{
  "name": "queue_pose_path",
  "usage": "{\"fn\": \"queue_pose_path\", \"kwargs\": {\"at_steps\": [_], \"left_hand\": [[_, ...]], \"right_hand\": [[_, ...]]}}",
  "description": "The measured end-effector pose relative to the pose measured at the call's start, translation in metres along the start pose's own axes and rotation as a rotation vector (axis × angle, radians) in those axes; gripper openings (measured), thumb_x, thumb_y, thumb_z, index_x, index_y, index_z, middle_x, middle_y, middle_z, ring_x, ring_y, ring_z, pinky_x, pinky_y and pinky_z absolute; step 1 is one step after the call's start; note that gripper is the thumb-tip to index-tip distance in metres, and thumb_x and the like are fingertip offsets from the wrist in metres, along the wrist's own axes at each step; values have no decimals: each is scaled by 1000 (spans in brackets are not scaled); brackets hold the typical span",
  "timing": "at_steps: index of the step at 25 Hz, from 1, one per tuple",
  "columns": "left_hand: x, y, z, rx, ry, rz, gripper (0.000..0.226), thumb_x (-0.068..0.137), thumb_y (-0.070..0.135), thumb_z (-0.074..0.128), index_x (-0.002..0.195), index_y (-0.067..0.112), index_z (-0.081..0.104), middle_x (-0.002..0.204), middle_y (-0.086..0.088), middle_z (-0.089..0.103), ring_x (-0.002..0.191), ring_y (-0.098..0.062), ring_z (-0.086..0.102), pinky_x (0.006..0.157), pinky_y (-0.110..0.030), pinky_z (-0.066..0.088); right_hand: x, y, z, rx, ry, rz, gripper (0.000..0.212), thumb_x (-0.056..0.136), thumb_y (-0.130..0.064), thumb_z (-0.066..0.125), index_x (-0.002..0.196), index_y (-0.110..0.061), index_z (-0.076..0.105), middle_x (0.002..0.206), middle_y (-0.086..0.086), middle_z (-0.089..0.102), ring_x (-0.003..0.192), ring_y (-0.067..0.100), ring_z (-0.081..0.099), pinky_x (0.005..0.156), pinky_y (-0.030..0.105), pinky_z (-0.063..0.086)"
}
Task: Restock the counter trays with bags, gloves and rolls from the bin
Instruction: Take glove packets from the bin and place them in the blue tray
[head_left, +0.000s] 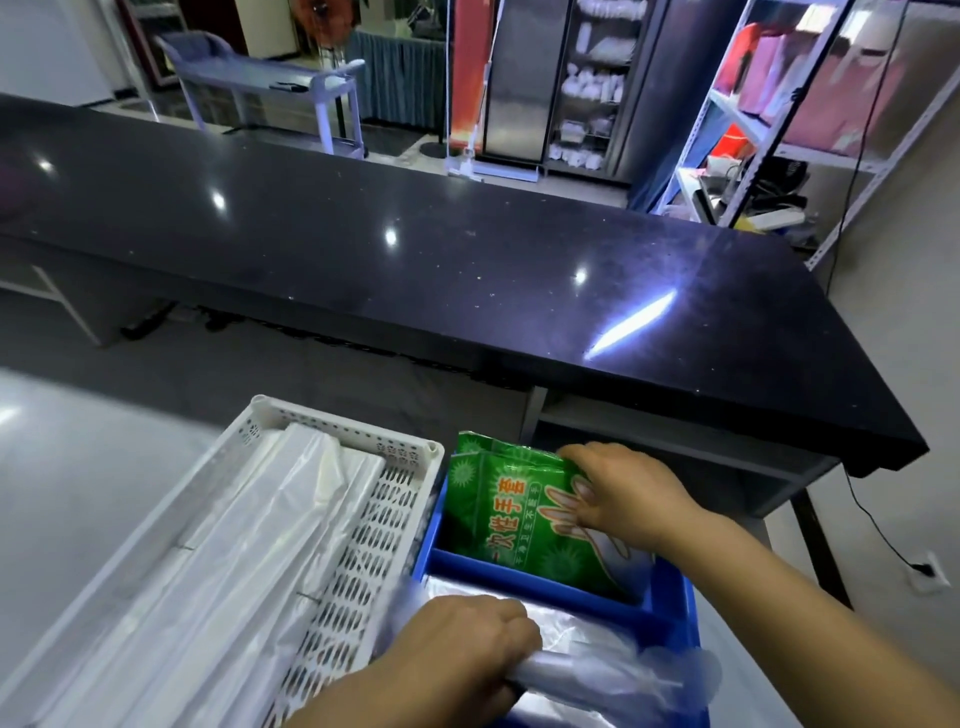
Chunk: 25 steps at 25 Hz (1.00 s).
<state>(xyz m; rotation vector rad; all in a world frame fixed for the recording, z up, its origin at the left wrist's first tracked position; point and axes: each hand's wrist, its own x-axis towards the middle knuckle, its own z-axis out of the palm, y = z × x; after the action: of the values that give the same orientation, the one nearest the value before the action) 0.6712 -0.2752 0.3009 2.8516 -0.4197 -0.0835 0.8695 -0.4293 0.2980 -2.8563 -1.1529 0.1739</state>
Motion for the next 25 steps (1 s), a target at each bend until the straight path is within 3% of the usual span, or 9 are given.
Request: {"fn": "queue_pose_path", "kwargs": {"at_steps": [3, 9, 11, 13, 16, 18, 19, 23, 25], "left_hand": [[8, -3, 5, -166, -171, 3, 25, 78, 27, 49, 101, 21, 57, 105, 0, 58, 105, -20, 55, 90, -36, 43], [12, -2, 9, -131, -121, 27, 25, 80, 31, 46, 102, 21, 53, 109, 1, 57, 105, -22, 54, 81, -36, 44], [15, -5, 8, -84, -111, 17, 26, 80, 32, 47, 102, 20, 53, 111, 1, 58, 106, -23, 54, 79, -36, 44], [22, -9, 0, -88, -56, 0, 24, 79, 31, 49, 99, 20, 55, 108, 0, 61, 103, -25, 56, 77, -36, 44], [43, -15, -21, -51, 85, -33, 20, 78, 31, 54, 94, 20, 56, 103, 0, 63, 100, -25, 58, 73, -35, 44], [61, -16, -38, 21, 225, -21, 17, 76, 28, 58, 89, 19, 57, 96, -2, 64, 93, -27, 59, 66, -35, 44], [70, -14, -46, 60, 303, 10, 14, 72, 24, 63, 83, 17, 59, 87, -4, 65, 85, -30, 61, 59, -36, 45], [89, -7, -46, 208, 523, 104, 11, 57, 14, 65, 66, 15, 60, 62, -5, 58, 59, -29, 56, 48, -33, 40], [89, -5, -27, 223, 501, 140, 9, 57, 16, 58, 66, 17, 61, 61, -4, 59, 60, -27, 56, 50, -31, 41]], "right_hand": [[-1, 8, 9, 46, 55, 96, 53, 84, -49, 53, 132, -32, 38, 127, 0, 56, 112, 25, 52, 85, 37, 44], [-3, 5, 14, 9, 21, 116, 54, 88, -41, 52, 137, -29, 32, 130, 3, 49, 118, 27, 45, 94, 39, 38], [-16, 3, -1, 176, 121, 108, 53, 86, -34, 59, 135, -27, 40, 126, 1, 53, 116, 22, 48, 94, 37, 40], [-33, -4, -22, 495, 192, 85, 33, 88, -24, 61, 120, -25, 57, 108, -3, 64, 100, 16, 59, 83, 33, 49], [-64, -20, -56, 785, 31, -10, 24, 84, -39, 62, 104, -25, 67, 93, -6, 71, 85, 10, 66, 77, 28, 53], [-78, -25, -68, 674, -23, -19, 50, 69, -60, 65, 111, -33, 61, 102, -12, 68, 91, 6, 64, 79, 24, 53], [-83, -26, -70, 508, 63, -15, 53, 67, -60, 68, 113, -34, 60, 102, -14, 66, 90, 6, 62, 77, 24, 51], [-93, -23, -48, -6, 649, -71, 16, 78, -25, 66, 87, -14, 69, 83, 5, 69, 73, 28, 61, 63, 38, 49], [-98, -20, -24, -25, 721, -51, 17, 81, -28, 62, 78, -13, 69, 78, 6, 69, 67, 28, 60, 58, 36, 48]]}}
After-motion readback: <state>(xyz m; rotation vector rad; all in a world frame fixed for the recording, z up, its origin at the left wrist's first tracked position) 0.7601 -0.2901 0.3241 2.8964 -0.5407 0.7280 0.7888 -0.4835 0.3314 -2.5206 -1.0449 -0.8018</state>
